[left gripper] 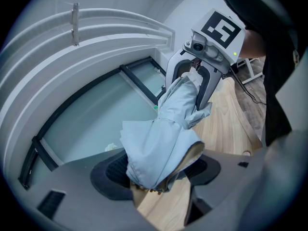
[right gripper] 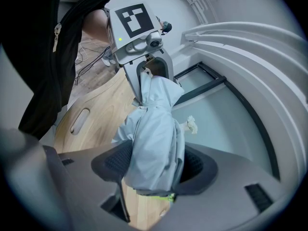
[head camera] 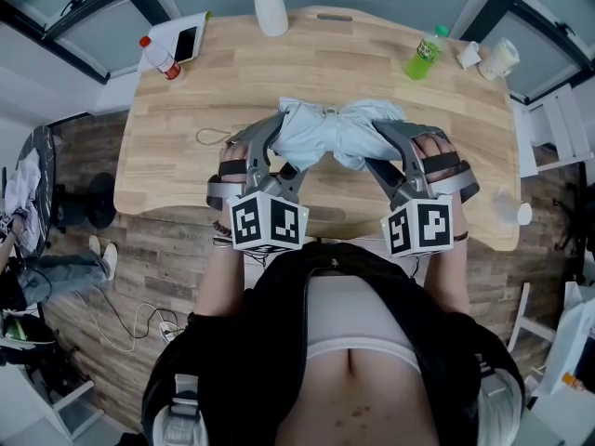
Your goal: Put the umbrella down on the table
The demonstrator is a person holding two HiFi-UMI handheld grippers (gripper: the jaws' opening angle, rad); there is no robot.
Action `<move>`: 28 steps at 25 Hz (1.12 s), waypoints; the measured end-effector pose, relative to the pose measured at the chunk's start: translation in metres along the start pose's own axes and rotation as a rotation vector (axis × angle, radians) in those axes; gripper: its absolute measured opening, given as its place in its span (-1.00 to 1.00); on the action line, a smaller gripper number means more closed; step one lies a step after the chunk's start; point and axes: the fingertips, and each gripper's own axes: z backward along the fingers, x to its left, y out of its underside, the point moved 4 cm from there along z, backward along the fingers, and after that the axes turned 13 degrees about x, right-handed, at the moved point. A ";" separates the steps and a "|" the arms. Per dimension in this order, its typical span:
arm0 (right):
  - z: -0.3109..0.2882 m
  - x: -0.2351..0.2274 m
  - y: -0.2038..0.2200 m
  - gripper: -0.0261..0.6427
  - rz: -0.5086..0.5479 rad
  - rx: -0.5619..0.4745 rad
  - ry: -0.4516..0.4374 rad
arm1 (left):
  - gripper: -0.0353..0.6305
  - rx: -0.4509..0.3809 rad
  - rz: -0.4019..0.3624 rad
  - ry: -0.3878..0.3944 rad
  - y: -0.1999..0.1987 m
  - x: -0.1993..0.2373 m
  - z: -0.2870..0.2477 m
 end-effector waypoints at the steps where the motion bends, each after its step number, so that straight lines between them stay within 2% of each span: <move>1: 0.000 0.001 0.000 -0.05 0.000 0.000 -0.002 | 0.02 0.001 0.000 0.002 0.000 -0.001 0.000; 28: -0.017 0.023 -0.002 -0.05 0.033 -0.016 -0.064 | 0.02 0.044 0.028 0.077 0.018 -0.017 -0.010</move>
